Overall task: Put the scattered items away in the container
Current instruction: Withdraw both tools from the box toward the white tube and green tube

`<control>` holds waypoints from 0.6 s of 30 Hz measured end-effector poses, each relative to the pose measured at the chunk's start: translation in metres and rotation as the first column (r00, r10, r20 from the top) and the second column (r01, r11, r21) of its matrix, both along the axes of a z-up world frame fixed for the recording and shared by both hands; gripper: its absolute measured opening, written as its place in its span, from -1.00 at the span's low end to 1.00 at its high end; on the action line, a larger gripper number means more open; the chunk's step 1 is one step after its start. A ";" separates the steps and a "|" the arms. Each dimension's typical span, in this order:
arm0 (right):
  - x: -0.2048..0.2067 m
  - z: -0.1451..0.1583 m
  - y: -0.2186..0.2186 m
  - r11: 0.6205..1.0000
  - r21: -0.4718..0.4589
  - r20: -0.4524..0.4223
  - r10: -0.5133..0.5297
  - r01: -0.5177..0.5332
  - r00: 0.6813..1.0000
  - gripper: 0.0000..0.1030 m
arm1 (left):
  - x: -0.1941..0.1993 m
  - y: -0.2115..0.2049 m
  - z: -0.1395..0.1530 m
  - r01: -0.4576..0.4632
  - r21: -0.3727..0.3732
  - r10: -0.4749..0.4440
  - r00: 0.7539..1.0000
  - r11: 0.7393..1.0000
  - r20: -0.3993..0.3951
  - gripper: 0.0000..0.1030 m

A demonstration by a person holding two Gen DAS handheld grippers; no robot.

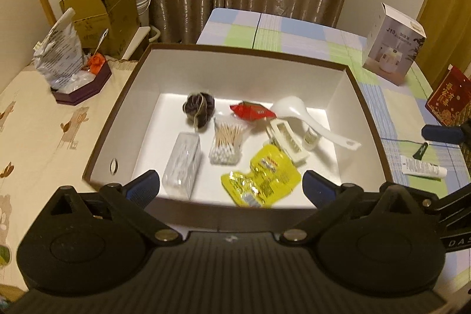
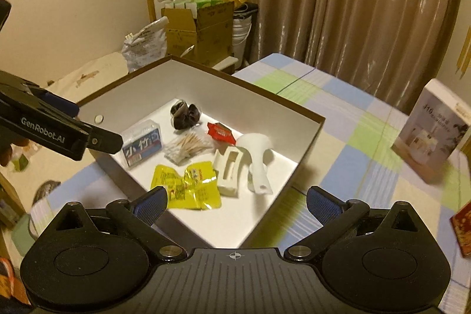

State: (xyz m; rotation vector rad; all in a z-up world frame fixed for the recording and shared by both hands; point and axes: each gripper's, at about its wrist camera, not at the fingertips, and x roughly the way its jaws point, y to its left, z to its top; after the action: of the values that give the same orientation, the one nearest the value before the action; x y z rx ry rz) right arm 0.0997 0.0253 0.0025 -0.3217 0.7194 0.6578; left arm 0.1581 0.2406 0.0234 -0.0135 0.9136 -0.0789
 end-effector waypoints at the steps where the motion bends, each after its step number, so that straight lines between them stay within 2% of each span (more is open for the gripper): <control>1: -0.004 0.000 -0.002 1.000 0.000 0.003 0.005 -0.005 1.000 1.00 | -0.005 -0.001 0.000 -0.006 0.001 0.006 1.000 1.000 -0.002 0.98; 18: -0.054 0.002 -0.048 0.994 0.035 -0.009 0.103 -0.103 0.995 1.00 | -0.081 -0.031 0.007 -0.084 0.022 0.084 0.996 0.996 0.012 0.98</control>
State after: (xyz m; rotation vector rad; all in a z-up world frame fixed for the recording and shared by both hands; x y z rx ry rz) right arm 0.0461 -0.0226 0.0041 -0.3249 0.7048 0.7696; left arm 0.0776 0.2099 0.0300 -0.0304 0.9019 0.0097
